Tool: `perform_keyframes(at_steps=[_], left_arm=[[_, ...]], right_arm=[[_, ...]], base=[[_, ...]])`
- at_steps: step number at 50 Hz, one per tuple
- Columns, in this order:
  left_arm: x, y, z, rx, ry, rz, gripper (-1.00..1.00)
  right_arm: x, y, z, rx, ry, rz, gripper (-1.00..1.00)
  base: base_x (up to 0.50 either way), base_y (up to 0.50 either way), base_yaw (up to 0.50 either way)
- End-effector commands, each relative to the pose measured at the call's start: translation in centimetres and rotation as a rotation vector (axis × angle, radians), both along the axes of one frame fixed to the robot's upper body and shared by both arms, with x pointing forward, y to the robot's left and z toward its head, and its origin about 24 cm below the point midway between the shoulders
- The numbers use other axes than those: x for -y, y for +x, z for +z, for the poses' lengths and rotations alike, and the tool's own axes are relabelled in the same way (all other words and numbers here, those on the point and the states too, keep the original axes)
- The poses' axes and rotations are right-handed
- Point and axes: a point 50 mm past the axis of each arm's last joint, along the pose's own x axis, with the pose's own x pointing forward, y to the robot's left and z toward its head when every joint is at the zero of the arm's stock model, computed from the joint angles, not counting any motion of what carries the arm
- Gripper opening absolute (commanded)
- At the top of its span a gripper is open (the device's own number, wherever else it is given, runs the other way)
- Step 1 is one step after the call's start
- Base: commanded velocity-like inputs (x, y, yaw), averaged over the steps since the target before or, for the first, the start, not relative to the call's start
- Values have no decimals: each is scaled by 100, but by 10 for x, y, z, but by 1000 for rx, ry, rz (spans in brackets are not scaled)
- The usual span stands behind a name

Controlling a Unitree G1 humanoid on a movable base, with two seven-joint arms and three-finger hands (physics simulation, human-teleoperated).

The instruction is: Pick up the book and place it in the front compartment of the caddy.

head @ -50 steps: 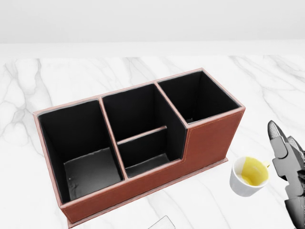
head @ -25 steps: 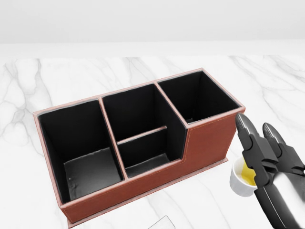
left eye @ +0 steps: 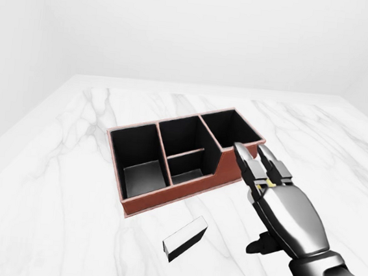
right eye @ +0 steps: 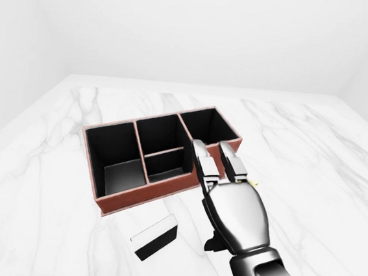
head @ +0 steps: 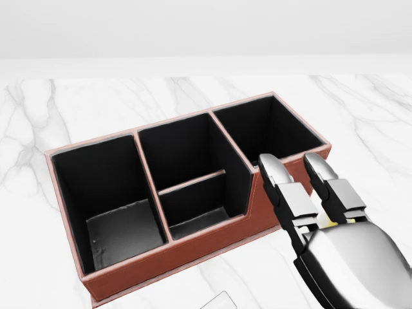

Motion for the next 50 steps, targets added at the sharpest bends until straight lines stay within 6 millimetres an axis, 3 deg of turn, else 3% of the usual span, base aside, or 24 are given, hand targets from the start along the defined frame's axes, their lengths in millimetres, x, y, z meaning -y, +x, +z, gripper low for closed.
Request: perform_keyframes(at_steps=[1, 20, 50], left_arm=[[1, -1, -1, 0, 0, 1, 100], [0, -5, -2, 27, 4, 29, 100], [-1, -7, -1, 48, 6, 42, 100]], right_arm=[[-13, 5, -3, 1, -96, 59, 100], [-14, 17, -8, -16, -101, 35, 100], [-38, 26, -9, 1, -105, 94, 100]], base=[[0, 0, 0], [0, 0, 0], [0, 0, 0]])
